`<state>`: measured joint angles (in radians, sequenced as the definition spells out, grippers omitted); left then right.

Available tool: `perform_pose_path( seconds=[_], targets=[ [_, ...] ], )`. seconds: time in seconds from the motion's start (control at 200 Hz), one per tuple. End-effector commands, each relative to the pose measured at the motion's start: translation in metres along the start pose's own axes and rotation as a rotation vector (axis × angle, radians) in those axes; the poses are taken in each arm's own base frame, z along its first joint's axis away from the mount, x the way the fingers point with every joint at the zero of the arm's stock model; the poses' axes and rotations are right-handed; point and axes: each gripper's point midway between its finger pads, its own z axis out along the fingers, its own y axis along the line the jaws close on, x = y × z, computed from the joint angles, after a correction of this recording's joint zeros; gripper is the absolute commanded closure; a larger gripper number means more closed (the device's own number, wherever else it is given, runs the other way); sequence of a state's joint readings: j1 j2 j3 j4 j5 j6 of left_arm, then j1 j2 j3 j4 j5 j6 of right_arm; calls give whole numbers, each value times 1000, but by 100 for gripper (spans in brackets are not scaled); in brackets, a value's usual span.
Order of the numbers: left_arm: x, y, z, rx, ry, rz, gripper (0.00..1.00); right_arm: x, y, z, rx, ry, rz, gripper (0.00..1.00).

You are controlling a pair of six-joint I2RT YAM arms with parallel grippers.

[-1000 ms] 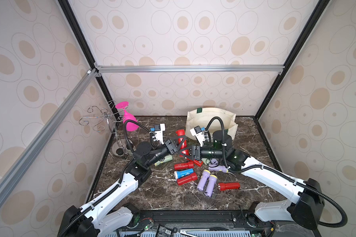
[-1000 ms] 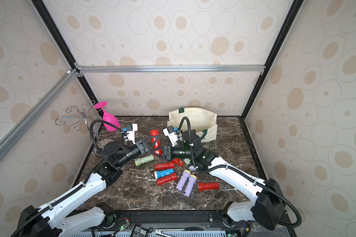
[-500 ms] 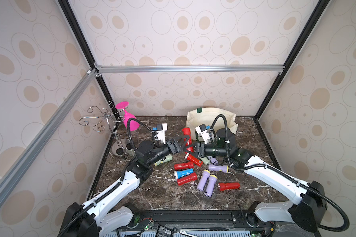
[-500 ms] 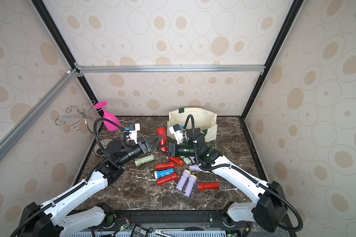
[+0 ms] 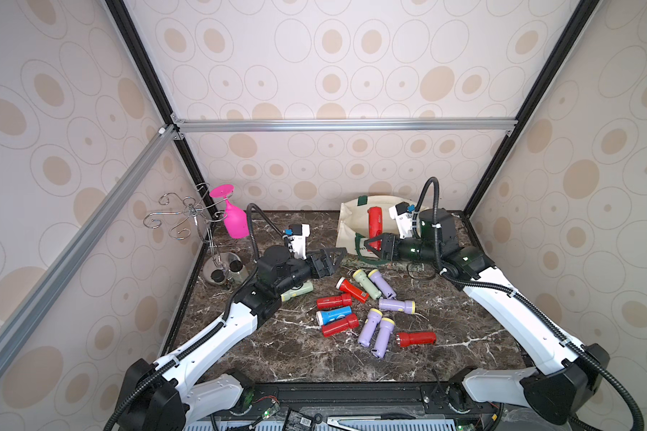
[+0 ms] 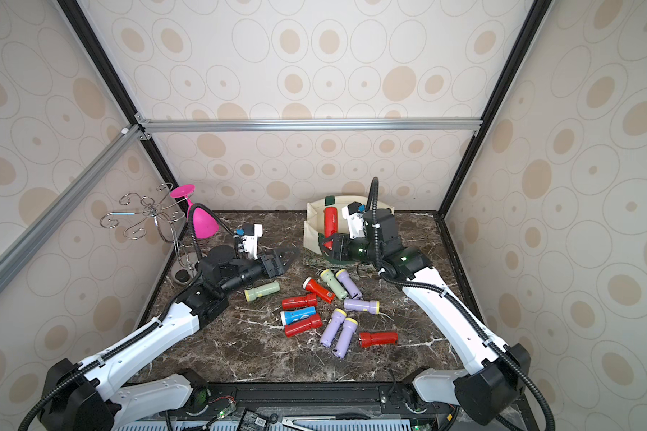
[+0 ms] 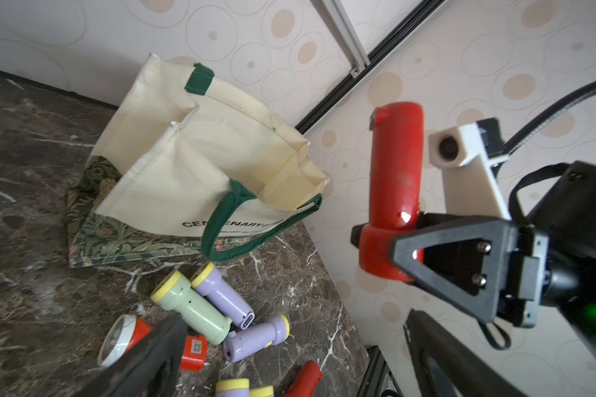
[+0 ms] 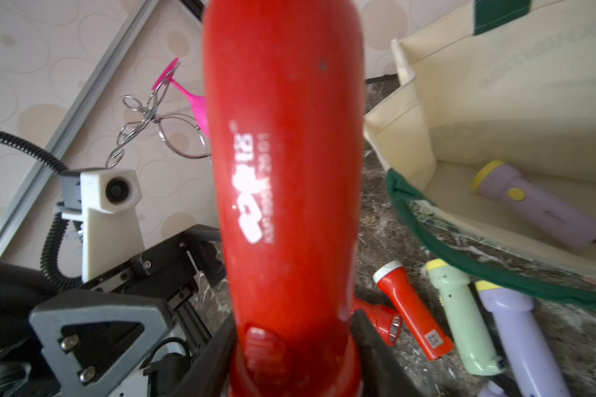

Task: Put the flashlights into the tote bags
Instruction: Place the flashlight in the canvas bag.

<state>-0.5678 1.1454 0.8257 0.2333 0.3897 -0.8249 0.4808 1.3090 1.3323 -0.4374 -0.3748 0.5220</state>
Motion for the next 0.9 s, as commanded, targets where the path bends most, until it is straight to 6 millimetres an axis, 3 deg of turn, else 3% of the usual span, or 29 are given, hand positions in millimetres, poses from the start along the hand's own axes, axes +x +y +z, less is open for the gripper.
perform_pose_path(
  seconds=[0.0,0.175,0.375,0.565,0.895],
  targets=[
    [6,12,1,-81,52,73,0,-7,-24,5,127,23,-7,100],
    [12,24,1,-129,72,102,0,-26,-58,16,288,42,12,100],
    [14,30,2,-158,92,131,0,-35,-96,39,418,101,45,100],
    [12,36,0,-218,123,198,0,-37,-117,67,450,140,50,100],
    [30,57,2,-286,215,232,0,-36,-140,103,494,221,44,100]
  ],
)
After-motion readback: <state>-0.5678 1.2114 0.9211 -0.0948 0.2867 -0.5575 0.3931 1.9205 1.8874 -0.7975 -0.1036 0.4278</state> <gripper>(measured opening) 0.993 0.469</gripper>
